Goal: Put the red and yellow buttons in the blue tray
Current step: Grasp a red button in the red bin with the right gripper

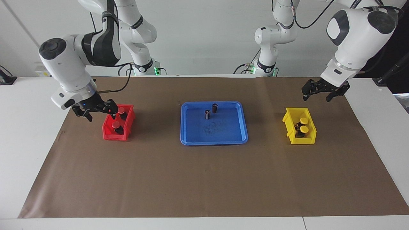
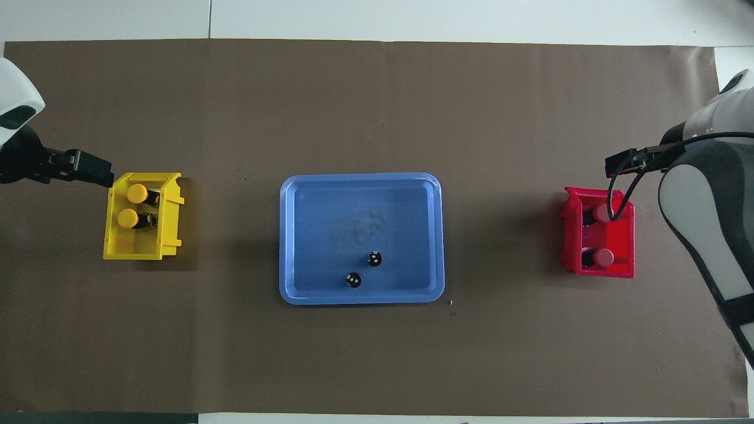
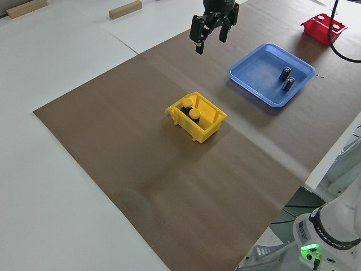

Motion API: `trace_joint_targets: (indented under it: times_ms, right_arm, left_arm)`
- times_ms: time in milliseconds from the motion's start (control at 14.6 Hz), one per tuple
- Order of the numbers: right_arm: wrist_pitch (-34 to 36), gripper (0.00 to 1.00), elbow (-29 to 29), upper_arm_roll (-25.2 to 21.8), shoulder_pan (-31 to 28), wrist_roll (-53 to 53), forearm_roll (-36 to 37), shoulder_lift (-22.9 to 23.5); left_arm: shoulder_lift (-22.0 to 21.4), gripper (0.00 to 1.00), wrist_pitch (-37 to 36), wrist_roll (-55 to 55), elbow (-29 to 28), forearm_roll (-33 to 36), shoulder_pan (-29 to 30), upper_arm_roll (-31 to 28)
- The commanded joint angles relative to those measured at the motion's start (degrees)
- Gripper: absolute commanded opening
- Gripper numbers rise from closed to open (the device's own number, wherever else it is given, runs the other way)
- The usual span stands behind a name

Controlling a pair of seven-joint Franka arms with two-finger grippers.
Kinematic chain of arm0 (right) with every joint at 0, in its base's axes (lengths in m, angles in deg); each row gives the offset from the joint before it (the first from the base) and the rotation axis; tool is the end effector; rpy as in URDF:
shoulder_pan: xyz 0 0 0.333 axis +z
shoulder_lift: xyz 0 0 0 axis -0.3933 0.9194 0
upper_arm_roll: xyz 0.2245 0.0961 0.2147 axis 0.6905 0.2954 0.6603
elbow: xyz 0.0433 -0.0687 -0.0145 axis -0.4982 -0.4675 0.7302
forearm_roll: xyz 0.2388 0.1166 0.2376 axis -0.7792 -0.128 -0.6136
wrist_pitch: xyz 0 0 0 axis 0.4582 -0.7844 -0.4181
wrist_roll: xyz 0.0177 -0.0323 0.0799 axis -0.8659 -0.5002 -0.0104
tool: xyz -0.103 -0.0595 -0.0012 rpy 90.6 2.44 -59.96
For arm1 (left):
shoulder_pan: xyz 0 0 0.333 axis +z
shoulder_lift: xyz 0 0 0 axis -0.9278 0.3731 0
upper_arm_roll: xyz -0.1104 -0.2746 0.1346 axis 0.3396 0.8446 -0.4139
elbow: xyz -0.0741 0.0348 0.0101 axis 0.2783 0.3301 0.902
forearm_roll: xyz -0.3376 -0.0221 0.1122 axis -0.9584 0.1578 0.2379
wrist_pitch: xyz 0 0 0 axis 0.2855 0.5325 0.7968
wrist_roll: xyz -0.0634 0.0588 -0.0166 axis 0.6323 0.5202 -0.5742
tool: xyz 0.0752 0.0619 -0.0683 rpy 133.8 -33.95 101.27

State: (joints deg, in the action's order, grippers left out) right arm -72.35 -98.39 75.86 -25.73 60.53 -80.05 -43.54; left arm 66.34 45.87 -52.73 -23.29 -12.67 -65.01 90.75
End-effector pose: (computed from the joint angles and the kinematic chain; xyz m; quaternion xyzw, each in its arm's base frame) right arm 0.5468 -0.0306 0.4597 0.9993 0.0362 -0.0050 0.0028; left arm 0.5216 -0.0481 0.5726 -0.9966 0.0788 0.0230 0.0031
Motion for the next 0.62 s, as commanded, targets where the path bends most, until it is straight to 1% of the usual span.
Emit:
trace_joint_targets:
  times_ms: [0,137,274,411,548]
  right_arm:
    - [-2.8,0.79,-6.1,0.1,-1.4,-2.8,-0.6,-2.9]
    - [-3.1,0.68,-7.7,0.2,-1.9,-2.9,-0.6,-3.4]
    - [-5.3,0.68,-9.7,0.1,-2.1,-3.1,-0.6,-3.3]
    - [-9.9,0.68,-13.1,0.1,-2.0,-4.6,-0.6,-3.4]
    - [-12.5,0.68,-15.4,0.1,-1.8,-4.7,-0.6,-3.4]
  left_arm:
    - [-1.7,1.0,0.9,-0.2,-2.0,-0.5,-0.3,-0.3]
    - [-1.8,1.0,0.8,-0.2,-2.2,-0.5,-0.3,-0.3]
    - [-2.5,1.0,1.0,0.1,-3.4,-0.5,-0.4,-0.4]
    - [-3.6,1.0,1.8,0.2,-5.8,-0.5,-0.1,-0.3]
    - [-3.6,1.0,2.1,0.0,-5.9,-0.5,-0.1,-0.3]
